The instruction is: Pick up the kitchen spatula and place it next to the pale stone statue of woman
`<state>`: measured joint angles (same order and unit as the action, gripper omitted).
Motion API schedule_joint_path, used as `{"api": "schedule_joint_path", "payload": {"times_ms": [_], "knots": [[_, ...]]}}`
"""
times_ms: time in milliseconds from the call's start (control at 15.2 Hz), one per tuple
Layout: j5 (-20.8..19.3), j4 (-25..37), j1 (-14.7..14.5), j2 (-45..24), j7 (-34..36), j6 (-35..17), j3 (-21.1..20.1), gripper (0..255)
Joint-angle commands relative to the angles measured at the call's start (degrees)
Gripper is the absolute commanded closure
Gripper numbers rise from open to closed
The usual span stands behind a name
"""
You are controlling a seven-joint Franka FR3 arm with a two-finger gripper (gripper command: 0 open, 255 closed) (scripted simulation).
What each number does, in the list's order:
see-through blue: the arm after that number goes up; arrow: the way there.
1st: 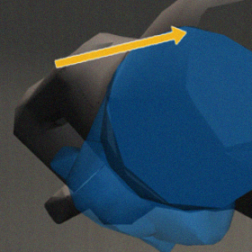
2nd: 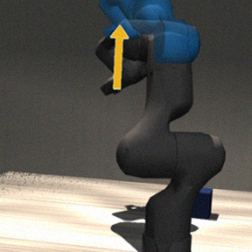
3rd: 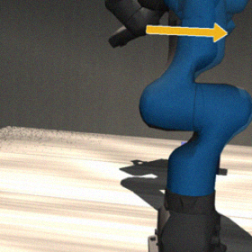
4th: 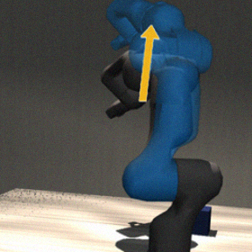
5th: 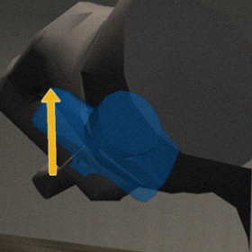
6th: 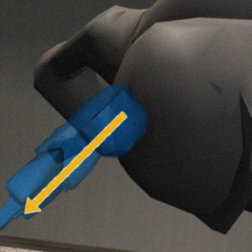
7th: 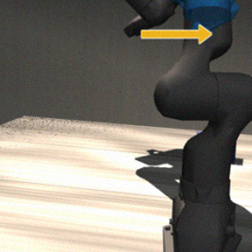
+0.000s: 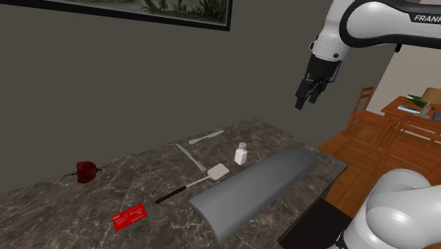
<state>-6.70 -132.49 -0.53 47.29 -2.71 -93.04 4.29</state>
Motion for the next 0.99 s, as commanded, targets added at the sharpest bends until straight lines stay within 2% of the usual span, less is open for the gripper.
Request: {"api": "schedule_joint_path", "payload": {"times_ms": [0,924], "knots": [[0.0,0.0,0.0,0.0,0.0,0.0,0.0,0],[3.2,2.1,-13.0,-21.9,-22.1,-18.3,2.1,0]]}}
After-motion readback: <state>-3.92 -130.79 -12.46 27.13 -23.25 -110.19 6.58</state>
